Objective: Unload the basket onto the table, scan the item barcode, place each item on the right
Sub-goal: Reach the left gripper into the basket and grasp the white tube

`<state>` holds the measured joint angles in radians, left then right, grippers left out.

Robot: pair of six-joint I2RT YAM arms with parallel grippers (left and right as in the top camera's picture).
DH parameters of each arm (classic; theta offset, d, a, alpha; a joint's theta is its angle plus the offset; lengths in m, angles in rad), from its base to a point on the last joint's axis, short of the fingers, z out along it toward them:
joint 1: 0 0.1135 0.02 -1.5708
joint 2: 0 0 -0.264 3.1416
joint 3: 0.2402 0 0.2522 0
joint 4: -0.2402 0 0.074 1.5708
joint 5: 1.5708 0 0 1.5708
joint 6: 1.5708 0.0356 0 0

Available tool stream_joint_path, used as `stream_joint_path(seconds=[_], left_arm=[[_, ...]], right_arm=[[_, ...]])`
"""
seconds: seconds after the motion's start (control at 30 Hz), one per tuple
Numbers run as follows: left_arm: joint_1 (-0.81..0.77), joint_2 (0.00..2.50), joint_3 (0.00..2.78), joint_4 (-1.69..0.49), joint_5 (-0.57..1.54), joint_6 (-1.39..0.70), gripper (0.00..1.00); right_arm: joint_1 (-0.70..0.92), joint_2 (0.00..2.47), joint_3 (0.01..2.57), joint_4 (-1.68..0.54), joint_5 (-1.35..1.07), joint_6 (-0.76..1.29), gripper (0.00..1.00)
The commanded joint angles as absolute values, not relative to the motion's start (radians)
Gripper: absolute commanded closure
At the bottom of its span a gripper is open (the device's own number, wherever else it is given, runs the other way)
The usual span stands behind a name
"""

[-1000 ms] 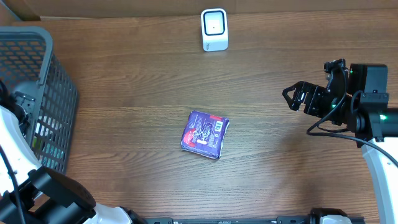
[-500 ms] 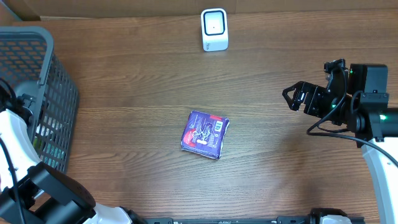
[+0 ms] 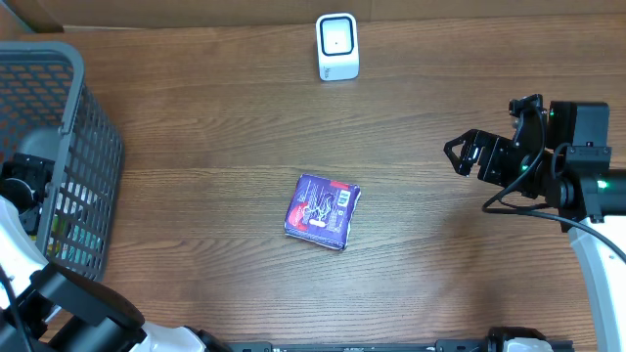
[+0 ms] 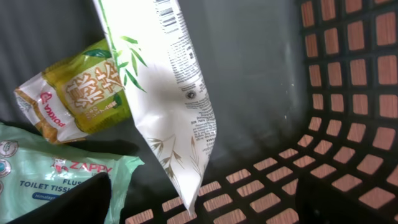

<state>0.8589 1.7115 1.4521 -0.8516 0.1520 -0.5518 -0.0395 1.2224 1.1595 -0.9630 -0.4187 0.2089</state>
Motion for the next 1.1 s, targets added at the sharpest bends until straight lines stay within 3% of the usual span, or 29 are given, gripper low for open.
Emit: stream_joint_path(seconds=[0.0, 1.07], left_arm=[[0.857, 1.744, 1.477, -0.841, 0.119, -0.577, 0.13], [0.818, 2.018, 1.477, -0.725, 0.096, -0.516, 0.17]], right_arm=[[-0.043, 1.225, 1.179, -0.965, -0.421, 0.202, 0.00], [-0.043, 1.225, 1.179, -0.994, -0.421, 0.202, 0.00]])
